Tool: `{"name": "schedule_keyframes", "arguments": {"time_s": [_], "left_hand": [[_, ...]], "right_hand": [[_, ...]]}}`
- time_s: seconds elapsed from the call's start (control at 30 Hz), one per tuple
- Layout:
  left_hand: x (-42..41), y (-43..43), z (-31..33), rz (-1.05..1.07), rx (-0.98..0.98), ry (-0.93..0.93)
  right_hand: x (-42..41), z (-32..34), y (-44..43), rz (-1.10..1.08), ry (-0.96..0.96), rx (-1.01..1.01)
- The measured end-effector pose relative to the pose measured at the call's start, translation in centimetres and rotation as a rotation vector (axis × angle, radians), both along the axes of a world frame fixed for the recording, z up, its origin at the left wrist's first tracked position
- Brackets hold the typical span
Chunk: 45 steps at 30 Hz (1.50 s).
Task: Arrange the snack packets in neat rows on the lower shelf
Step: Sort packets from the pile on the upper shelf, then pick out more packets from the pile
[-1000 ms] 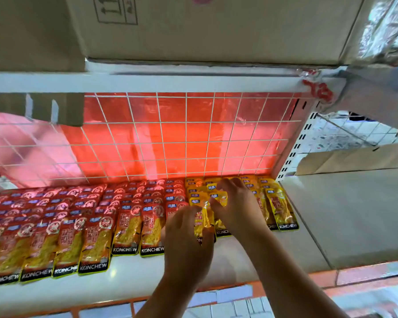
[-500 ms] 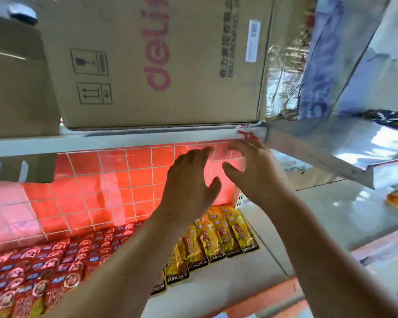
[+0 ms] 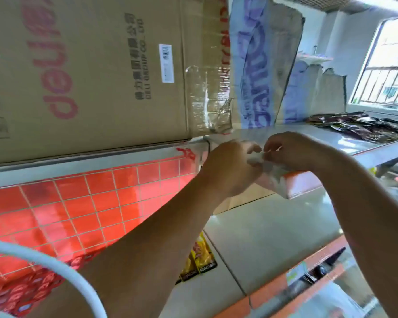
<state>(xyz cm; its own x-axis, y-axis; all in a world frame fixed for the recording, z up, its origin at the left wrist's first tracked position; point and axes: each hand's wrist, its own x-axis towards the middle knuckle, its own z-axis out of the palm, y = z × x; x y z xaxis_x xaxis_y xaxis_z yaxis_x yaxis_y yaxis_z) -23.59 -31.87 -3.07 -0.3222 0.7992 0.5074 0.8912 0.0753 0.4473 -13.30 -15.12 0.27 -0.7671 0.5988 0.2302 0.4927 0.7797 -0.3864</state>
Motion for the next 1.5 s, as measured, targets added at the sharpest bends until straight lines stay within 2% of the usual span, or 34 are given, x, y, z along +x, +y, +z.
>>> {"name": "schedule_keyframes", "arguments": {"time_s": [0.1,0.3,0.43,0.7,0.9,1.0,1.07,1.17,1.37,1.43,1.5], "left_hand": [[1.4,3.9,1.7,0.044,-0.195,0.022],[3.7,11.4,5.4,0.181,-0.574,0.290],[5.0,15.1,7.2,0.191,-0.758,0.307],[6.2,20.6,9.4,0.230,-0.936,0.252],[6.4,25.8,10.7,0.276,-1.066,0.074],[6.3,27.9,10.8,0.317,-1.137,0.046],[6.5,29.3,10.9,0.348,-1.222,0.085],[8.0,31.5,11.3,0.377,-1.314,0.282],[8.8,35.2,11.3,0.357,-1.422,0.431],[8.3,35.4,11.3,0.354,-1.441,0.407],[7.3,35.3,10.9,0.372,-1.468,0.269]], "right_hand": [[1.6,0.1,4.7,0.014,-0.081,0.074],[5.5,-0.1,14.4,0.029,0.011,-0.058],[6.9,0.0,18.6,0.060,0.016,-0.021],[7.6,0.3,22.7,0.175,-0.064,0.166],[7.6,0.8,25.9,0.223,-0.159,0.171],[7.5,0.6,26.8,0.254,-0.191,0.227],[7.6,0.3,27.0,0.280,-0.188,0.280],[7.9,0.0,27.0,0.310,-0.162,0.280],[8.2,0.2,26.5,0.347,-0.107,0.312],[8.5,0.6,26.7,0.429,-0.117,0.395],[9.0,1.3,27.6,0.511,-0.126,0.381]]}}
